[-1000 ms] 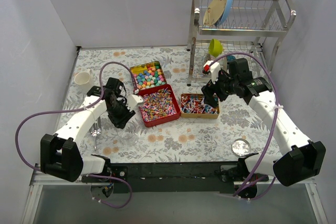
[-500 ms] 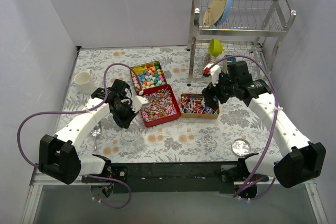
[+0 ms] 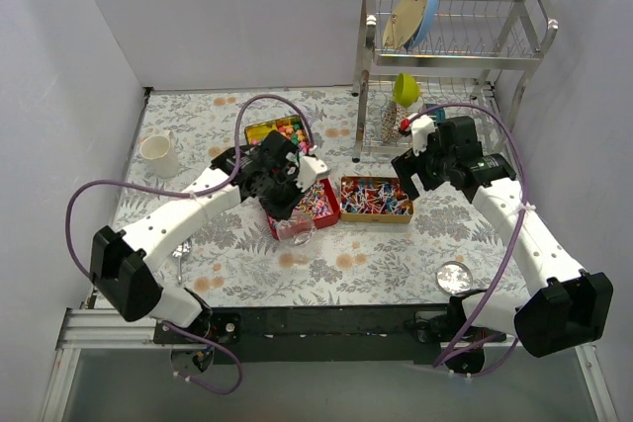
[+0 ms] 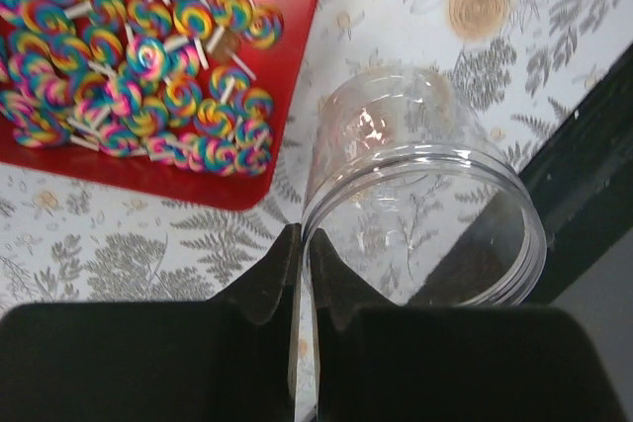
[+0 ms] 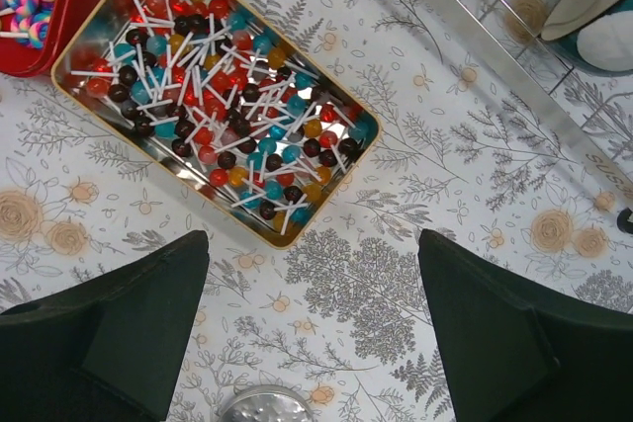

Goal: Pack the candies
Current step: Move the packing bottle to the center of the board.

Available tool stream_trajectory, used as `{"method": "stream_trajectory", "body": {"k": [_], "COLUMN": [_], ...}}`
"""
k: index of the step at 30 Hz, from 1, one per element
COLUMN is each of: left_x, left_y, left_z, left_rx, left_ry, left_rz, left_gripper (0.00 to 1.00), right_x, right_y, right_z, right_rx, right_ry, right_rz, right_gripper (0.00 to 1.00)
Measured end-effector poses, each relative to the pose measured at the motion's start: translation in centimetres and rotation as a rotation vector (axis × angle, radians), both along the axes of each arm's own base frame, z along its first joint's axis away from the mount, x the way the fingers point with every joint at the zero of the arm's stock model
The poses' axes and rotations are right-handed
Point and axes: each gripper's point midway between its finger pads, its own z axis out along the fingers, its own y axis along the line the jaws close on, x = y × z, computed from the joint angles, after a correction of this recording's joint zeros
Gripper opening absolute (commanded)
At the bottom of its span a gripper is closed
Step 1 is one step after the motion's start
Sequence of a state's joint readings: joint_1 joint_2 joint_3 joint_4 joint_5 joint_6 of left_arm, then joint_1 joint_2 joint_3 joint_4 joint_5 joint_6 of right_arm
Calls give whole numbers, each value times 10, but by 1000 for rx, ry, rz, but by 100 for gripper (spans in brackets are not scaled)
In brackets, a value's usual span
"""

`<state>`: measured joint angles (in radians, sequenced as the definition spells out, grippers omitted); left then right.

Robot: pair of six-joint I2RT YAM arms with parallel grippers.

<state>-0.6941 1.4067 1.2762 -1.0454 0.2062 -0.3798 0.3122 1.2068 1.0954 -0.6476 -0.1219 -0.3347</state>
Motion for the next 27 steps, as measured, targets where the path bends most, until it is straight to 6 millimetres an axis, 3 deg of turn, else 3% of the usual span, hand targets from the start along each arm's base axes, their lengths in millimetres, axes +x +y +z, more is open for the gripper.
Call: {"method": "stream_trajectory", "body": {"k": [5,11,16,23,25,27], "left_x": [10,-11,-23,-21,-22,-23], "left_y": [-40,-68,-72,-65,-63,-62], "left_z": [-2,-19,-27,-34,-38,-40], "left_rx": [25,85,138,184,194,199], "left_ry": [-57,-77,-112,-139,-137,-133], "left_rz": [-8,-100,-151,-154,-157,-162], "left_gripper": [0,0,0,2,14,36], "right_x": [5,5,-1,-14,-15,-14], "right_y": [-7,-6,-8,-9,-8,-7], "right_z": [2,11,15,-3,-4,-5], "right_rx": [2,17,29,29,31,33], "right_ry": [-11,-43,-67,-21,-17,-14], "right_rz": [-41,-41,-39,-27,-22,-18], "right_gripper": [94,94,95,94,94,94]}}
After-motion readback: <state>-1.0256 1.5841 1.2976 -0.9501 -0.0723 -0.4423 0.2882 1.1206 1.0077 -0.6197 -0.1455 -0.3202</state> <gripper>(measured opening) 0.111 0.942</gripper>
